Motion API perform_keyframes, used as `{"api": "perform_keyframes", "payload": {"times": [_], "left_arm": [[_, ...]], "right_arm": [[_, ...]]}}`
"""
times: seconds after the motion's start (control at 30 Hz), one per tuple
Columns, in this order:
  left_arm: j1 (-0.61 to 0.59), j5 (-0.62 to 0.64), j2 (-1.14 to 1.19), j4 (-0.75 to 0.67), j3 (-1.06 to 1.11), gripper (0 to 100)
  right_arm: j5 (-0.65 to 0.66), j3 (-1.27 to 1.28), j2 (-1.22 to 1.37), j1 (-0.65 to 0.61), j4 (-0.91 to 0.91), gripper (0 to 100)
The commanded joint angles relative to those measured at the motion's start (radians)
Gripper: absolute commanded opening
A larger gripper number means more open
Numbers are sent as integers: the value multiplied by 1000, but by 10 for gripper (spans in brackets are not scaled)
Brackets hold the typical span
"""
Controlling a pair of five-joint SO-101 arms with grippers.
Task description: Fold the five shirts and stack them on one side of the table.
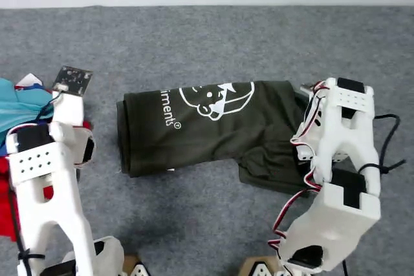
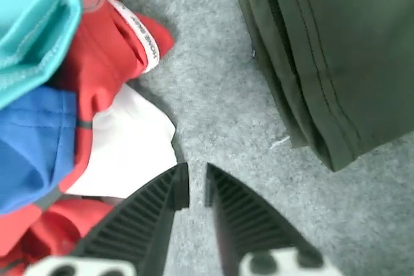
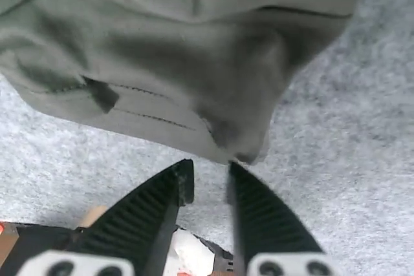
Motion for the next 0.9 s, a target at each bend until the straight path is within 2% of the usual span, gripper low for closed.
{"api": "perform_keyframes", "payload": {"times": [0.0,0.13,0.3,0.43,0.5,0.63,0.73,0.87], "left_arm": [[54,6,-28,-25,-7,12],[173,6,-28,-38,-12,8],[365,6,-28,-114,-13,17],[528,9,-26,-209,-12,103],[600,26,-23,-264,-12,128],[738,61,75,-354,-39,137],[832,63,222,-353,-143,137],[939,63,427,-285,-364,137]], "right_arm": [[35,-6,-35,-2,59,29],[63,-8,-176,50,125,29],[81,-3,-466,185,125,31],[103,0,-670,288,127,32],[101,2,-751,338,127,59],[98,54,-878,443,127,189],[98,118,-957,521,127,260],[103,176,-1070,627,127,263]]}}
